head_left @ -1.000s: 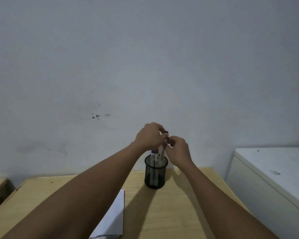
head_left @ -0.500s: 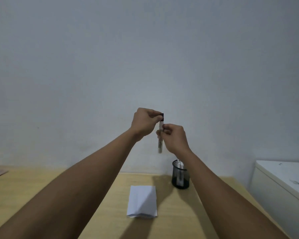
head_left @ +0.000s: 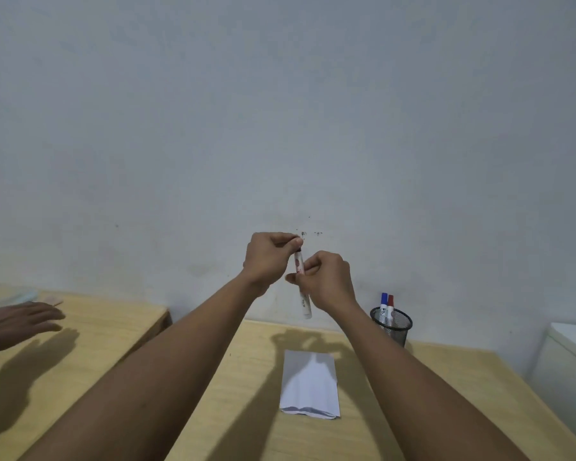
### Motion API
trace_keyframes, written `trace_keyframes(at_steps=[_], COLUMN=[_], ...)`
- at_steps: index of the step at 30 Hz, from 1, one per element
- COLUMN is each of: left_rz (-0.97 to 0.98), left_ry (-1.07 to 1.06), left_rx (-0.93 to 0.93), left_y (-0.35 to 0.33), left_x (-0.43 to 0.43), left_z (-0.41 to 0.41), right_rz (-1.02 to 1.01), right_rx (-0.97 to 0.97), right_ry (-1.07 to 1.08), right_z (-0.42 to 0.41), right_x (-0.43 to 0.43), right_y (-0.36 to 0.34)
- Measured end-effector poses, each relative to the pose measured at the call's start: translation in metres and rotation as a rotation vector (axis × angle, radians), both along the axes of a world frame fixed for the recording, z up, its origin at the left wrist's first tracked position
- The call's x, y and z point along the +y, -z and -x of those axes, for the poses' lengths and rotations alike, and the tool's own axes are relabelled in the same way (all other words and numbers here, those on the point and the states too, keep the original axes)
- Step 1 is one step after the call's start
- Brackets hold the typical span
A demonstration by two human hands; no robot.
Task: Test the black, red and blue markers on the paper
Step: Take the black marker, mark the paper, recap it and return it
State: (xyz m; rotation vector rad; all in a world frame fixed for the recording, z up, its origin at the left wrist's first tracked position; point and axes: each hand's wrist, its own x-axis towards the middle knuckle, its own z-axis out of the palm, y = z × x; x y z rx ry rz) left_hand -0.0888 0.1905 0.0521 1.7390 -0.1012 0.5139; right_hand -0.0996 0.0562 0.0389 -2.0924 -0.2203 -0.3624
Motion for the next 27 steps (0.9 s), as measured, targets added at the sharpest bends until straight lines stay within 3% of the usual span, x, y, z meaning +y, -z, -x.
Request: trace_keyframes(at_steps=[7, 9, 14, 17, 21, 27], left_rz=[0.279, 0.299, -0.261, -0.503, -0.676, -0.789], left_ry=[-0.065, -0.086, -0.206, -0.225, -0.216, -0.173], left_rx=[0.148, 0.199, 0.296, 0.339, 0.348, 0.305], left_y=[0.073, 0.094, 0.144, 0.169, 0.186, 0.188], left_x=[0.003, 0.007, 0.027, 0.032, 0.040, 0.044], left_z=[0.000, -0.004, -0.017, -0.015, -0.019, -0.023], right_rz=[0.449, 0.487, 0.194, 0.018, -0.133, -0.715], right_rx=[-0.023, -0.006, 0.056, 0.100, 0.133, 0.423], right_ry=[0.039, 0.050, 0.022, 0.015, -0.074, -0.193], right_z=[-0.003, -0.005, -0.015, -0.019, -0.024, -0.029], right_x=[-0.003, -0.010, -0.032, -0.039, -0.046, -0.044], right_y=[0.054, 0.073, 0.102, 0.108, 0.113, 0.113])
